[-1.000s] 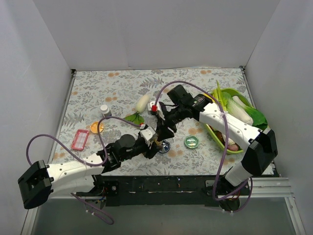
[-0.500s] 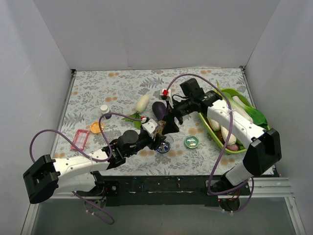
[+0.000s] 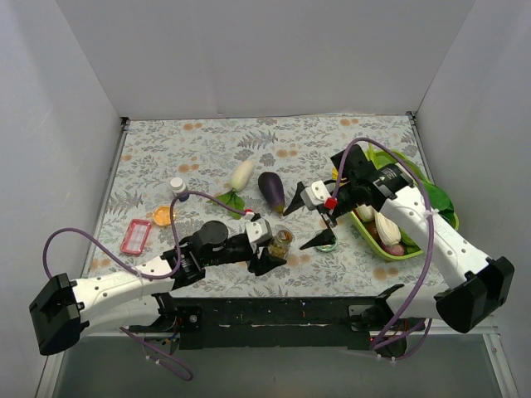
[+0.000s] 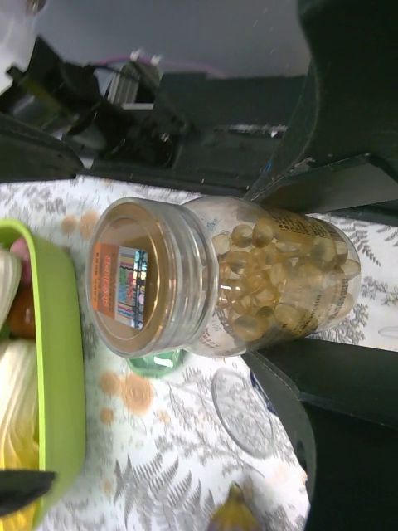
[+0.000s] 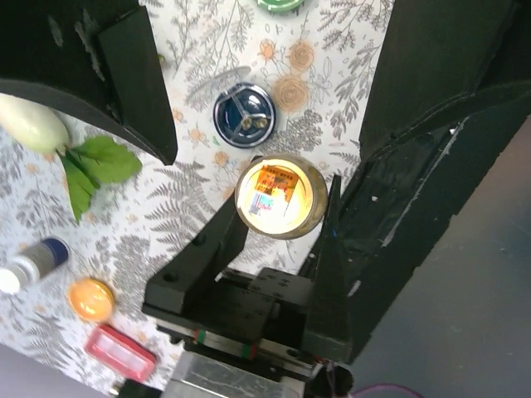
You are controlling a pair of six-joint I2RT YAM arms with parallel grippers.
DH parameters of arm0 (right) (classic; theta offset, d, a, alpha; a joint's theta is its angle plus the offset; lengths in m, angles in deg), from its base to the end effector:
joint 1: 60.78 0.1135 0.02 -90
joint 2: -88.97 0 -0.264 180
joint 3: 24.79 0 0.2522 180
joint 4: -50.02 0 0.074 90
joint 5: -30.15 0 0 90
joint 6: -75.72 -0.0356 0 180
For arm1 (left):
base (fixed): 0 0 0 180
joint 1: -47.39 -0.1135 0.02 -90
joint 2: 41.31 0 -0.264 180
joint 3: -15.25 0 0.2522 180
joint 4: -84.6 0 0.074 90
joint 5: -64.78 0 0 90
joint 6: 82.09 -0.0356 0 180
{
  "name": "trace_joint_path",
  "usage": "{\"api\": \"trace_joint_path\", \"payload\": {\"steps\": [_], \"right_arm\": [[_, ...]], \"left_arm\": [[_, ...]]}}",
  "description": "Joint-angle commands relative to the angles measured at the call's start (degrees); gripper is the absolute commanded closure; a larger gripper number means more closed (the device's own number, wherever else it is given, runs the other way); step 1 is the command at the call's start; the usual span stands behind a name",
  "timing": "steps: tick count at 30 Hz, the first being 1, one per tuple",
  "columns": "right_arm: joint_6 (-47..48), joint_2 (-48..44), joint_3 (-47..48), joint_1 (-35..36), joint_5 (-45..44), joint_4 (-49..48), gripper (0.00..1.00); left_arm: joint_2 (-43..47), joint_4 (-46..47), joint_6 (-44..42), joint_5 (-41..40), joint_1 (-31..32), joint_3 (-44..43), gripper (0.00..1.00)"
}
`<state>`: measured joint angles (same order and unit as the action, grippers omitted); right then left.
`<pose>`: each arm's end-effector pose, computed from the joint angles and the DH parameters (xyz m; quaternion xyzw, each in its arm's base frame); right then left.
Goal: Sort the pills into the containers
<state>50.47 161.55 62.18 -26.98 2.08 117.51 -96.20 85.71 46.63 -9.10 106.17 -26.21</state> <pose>0.1817 0.1595 0.3555 -0.7227 0.4073 0.3980 0.3918 0.1052 -0.1926 0.2478 0.2209 0.7441 -0.5389 0.3273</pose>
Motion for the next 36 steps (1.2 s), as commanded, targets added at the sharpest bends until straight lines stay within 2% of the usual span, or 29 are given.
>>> {"api": "trace_joint_path", "payload": {"steps": [1,2,6,12,20,24,26,28,30,32,35,36], "right_arm": [[22.7,4.5,4.0,1.4,7.3,17.6,0.03],[24.7,5.7,5.0,2.3,7.3,21.0,0.04],[23.8,6.7,4.2,4.8,5.4,21.0,0.08],[20.6,7.3,5.4,7.1,4.3,21.1,0.20],[14.5,6.5,5.7,7.5,2.4,16.8,0.28],[7.2,5.6,3.9,7.7,1.2,11.0,0.50],[4.2,4.9,3.3,7.8,0.6,8.2,0.53],[0.6,4.4,2.0,8.0,0.0,5.3,0.58],[-7.2,3.8,0.9,8.2,-1.4,-0.8,0.63],[-17.2,4.0,-0.9,8.3,-3.6,-5.2,0.67],[-22.4,7.1,-1.6,8.3,-6.5,-7.1,0.72],[-26.7,7.8,-1.8,8.2,-7.2,-7.8,0.74]], "left_arm": [[0.3,-3.3,-1.3,9.8,-0.1,-4.7,1.00],[-0.1,-4.0,-1.4,10.2,0.0,-4.9,1.00],[-0.9,-3.8,-0.9,12.2,0.0,-5.4,1.00],[-2.5,-4.7,-1.3,12.9,-0.1,-6.2,1.00],[-2.9,-6.3,-2.0,12.2,0.0,-6.7,1.00],[-2.9,-6.3,-1.8,12.2,-0.1,-6.7,1.00],[-2.9,-6.3,-1.6,11.9,0.0,-6.8,1.00],[-2.9,-5.9,-1.1,10.1,0.0,-6.7,1.00],[-2.2,-4.9,-0.2,7.0,-0.1,-6.6,1.00],[-1.0,-0.9,1.8,-0.7,0.0,-5.4,1.00],[-0.6,7.1,4.6,-9.6,0.0,-4.2,1.00],[-1.1,8.8,5.0,-11.4,-0.1,-4.2,1.00]]}}
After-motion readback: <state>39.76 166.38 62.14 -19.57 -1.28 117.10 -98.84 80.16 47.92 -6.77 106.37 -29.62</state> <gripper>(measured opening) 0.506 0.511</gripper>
